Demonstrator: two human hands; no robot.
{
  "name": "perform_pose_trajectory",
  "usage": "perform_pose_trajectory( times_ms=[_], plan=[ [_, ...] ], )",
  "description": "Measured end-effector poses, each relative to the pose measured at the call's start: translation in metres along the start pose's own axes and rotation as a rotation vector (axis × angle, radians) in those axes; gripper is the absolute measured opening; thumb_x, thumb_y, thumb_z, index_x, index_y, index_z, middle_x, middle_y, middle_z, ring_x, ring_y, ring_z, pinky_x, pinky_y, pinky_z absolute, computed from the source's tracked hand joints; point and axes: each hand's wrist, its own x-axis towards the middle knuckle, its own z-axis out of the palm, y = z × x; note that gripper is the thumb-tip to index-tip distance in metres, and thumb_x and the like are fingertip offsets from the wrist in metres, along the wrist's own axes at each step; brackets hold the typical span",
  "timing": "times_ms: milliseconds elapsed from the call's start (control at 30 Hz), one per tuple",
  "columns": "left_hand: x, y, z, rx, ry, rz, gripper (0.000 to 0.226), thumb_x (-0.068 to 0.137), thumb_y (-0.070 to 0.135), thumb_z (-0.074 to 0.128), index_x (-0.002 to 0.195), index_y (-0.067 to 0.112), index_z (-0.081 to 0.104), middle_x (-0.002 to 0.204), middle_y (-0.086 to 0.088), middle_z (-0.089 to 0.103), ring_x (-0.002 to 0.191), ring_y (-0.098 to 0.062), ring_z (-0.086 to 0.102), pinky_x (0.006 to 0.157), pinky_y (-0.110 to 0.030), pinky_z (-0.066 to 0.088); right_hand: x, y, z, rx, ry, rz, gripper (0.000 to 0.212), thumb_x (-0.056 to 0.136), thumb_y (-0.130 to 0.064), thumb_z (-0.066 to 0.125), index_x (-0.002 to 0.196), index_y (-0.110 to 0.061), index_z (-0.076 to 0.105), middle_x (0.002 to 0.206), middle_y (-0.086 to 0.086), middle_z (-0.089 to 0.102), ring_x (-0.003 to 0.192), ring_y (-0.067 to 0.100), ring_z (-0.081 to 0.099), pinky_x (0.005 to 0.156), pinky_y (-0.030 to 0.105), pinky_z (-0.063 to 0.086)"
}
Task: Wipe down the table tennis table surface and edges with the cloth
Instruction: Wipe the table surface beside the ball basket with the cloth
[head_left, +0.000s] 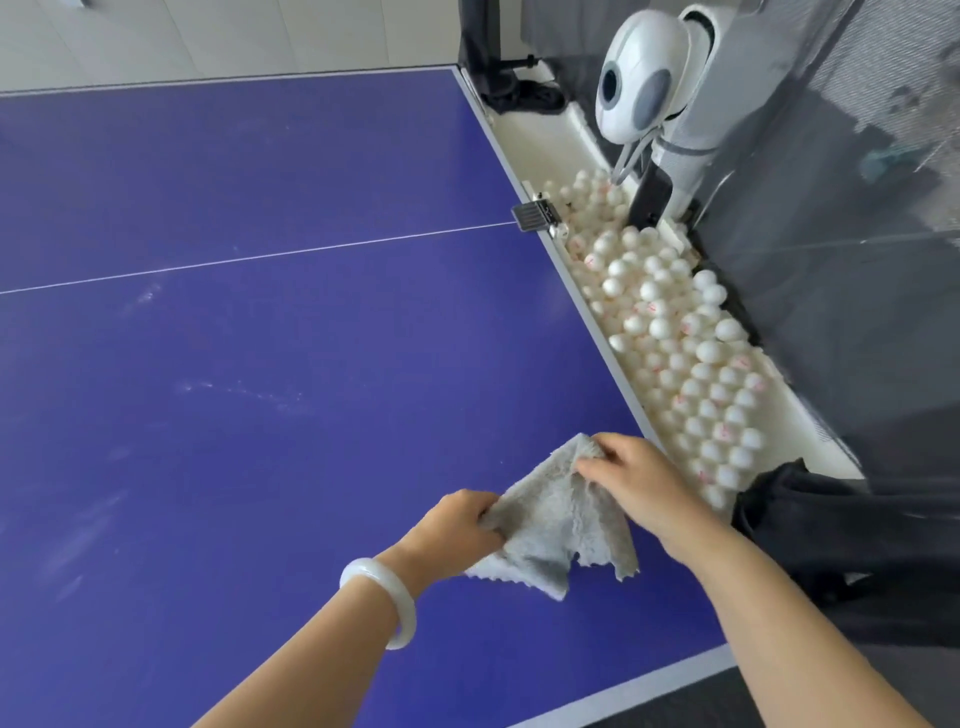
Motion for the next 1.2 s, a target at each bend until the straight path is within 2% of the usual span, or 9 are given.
perform_pose_trajectory(
  times_ms=[133,233,367,533,633,733,800,1000,1200],
  plan=[
    [0.014,0.004,-0.009,-0.194,0.007,-0.053,0.014,0.084,0.031,0.066,0.085,0.017,0.062,0.070,0.009,0.052,0.064,-0.011,0.050,0.058,-0.021,0.040,0.016,0.027,-0.037,0.235,0.123,0.275,0.019,0.093,-0.008,0.050,0.087,-0.005,0.068,0.068,0.002,0.059,0.067,0.017,0.054,0.069,0.034,0.040],
    [0.026,-0.002,-0.004,-0.086,0.204,-0.126,0.015,0.091,0.029,0.062,0.099,0.018,0.056,0.088,0.006,0.058,0.076,-0.014,0.056,0.062,-0.024,0.044,0.021,0.055,-0.041,-0.112,0.224,0.330,0.019,0.096,-0.010,0.047,0.108,-0.007,0.061,0.097,0.008,0.061,0.087,0.023,0.057,0.078,0.037,0.045],
    [0.023,-0.028,0.012,0.218,0.434,-0.080,0.025,0.097,0.018,0.051,0.120,0.011,0.054,0.117,-0.003,0.054,0.113,-0.025,0.049,0.088,-0.030,0.042,0.006,0.086,-0.010,-0.496,0.346,-0.048,0.035,0.091,0.005,0.051,0.120,-0.009,0.063,0.122,0.007,0.063,0.116,0.026,0.057,0.095,0.021,0.035],
    [0.010,-0.053,0.013,0.464,0.578,0.058,0.031,0.085,0.008,0.069,0.114,0.002,0.064,0.116,-0.013,0.059,0.109,-0.037,0.056,0.093,-0.044,0.047,0.006,0.104,0.044,-0.785,-0.140,-0.405,0.065,0.099,0.005,0.038,0.155,-0.026,0.028,0.164,-0.008,0.015,0.152,0.012,0.008,0.124,0.028,0.006],
    [0.007,-0.071,0.006,0.554,0.542,0.038,0.043,0.089,0.016,0.067,0.128,-0.001,0.059,0.133,-0.017,0.055,0.126,-0.039,0.051,0.106,-0.049,0.042,-0.001,0.102,0.070,-0.946,-0.066,-0.222,0.063,0.104,-0.018,0.039,0.159,-0.022,0.009,0.167,0.002,0.000,0.152,0.023,0.009,0.123,0.037,0.016],
    [0.005,-0.084,0.010,0.615,0.516,0.067,0.051,0.100,0.032,0.039,0.135,-0.002,0.055,0.141,-0.020,0.052,0.132,-0.039,0.049,0.111,-0.049,0.039,-0.017,0.086,0.090,-1.018,0.050,-0.057,0.060,0.088,-0.033,0.068,0.141,-0.009,0.053,0.143,0.022,0.050,0.114,0.039,0.057,0.096,0.044,0.049],
    [0.004,-0.090,0.014,0.633,0.495,0.096,0.067,0.103,0.041,0.015,0.138,-0.003,0.051,0.144,-0.020,0.049,0.134,-0.039,0.046,0.115,-0.045,0.029,-0.015,0.089,0.092,-0.924,0.168,-0.155,0.045,0.081,-0.022,0.076,0.124,-0.011,0.068,0.128,0.014,0.063,0.102,0.032,0.064,0.086,0.039,0.056],
    [0.009,-0.102,0.022,0.646,0.567,0.102,0.063,0.098,0.037,0.023,0.148,0.003,0.038,0.155,-0.014,0.036,0.145,-0.031,0.032,0.121,-0.037,0.009,0.009,0.125,0.090,-0.948,-0.017,-0.482,0.054,0.107,-0.031,0.029,0.157,-0.015,0.016,0.166,0.001,0.006,0.153,0.017,0.001,0.124,0.041,0.014],
    [0.009,-0.102,0.024,0.631,0.554,0.089,0.064,0.098,0.039,0.022,0.149,0.004,0.037,0.156,-0.013,0.033,0.147,-0.029,0.027,0.122,-0.036,0.007,-0.016,0.177,0.075,-0.890,0.152,-0.278,0.057,0.106,-0.033,0.016,0.158,-0.008,0.012,0.167,0.006,0.003,0.154,0.019,0.004,0.122,0.041,0.011]
  ],
)
